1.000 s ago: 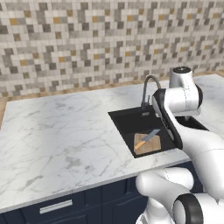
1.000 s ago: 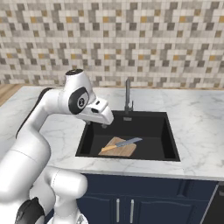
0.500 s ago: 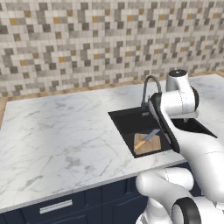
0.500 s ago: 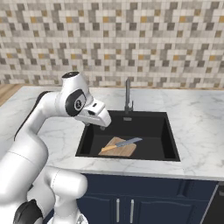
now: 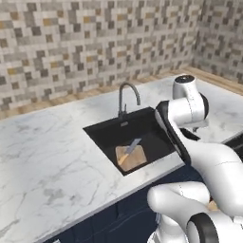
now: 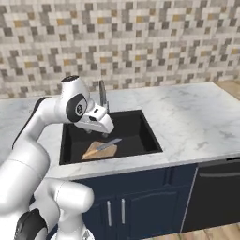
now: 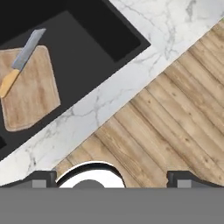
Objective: Move the cutting board and knife to the sink. Then move spray from the cabinet to the counter.
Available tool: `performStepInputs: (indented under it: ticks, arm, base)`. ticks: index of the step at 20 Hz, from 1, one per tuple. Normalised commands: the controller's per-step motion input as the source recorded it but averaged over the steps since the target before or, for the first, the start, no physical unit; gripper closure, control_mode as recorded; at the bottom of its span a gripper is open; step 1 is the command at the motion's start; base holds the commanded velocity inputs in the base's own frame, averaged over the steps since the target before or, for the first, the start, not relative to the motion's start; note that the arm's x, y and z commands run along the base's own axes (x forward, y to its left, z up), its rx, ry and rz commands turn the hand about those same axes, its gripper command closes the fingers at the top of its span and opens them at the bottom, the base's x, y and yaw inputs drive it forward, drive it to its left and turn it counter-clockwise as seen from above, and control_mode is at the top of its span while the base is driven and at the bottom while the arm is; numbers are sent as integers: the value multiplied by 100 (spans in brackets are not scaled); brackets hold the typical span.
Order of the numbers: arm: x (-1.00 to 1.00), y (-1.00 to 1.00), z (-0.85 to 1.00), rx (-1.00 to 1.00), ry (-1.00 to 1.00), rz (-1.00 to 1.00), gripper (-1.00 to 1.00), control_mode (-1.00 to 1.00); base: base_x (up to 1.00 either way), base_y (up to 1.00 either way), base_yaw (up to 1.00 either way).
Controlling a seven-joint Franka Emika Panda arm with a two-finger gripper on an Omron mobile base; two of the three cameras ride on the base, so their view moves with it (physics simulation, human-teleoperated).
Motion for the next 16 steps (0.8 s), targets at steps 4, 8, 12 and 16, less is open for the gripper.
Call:
performStepInputs:
  ticks: [4,8,12,16]
  arm:
    - [0,0,0,0,0,0,-100,100]
    - [0,0,0,0,0,0,-100,100]
    - [0,0,0,0,0,0,-100,100]
    - [0,0,0,0,0,0,-100,100]
  base:
    - [-13,-19,-70]
    - [-5,-44,-74]
    - [1,-59,-82]
    - [3,-66,-82]
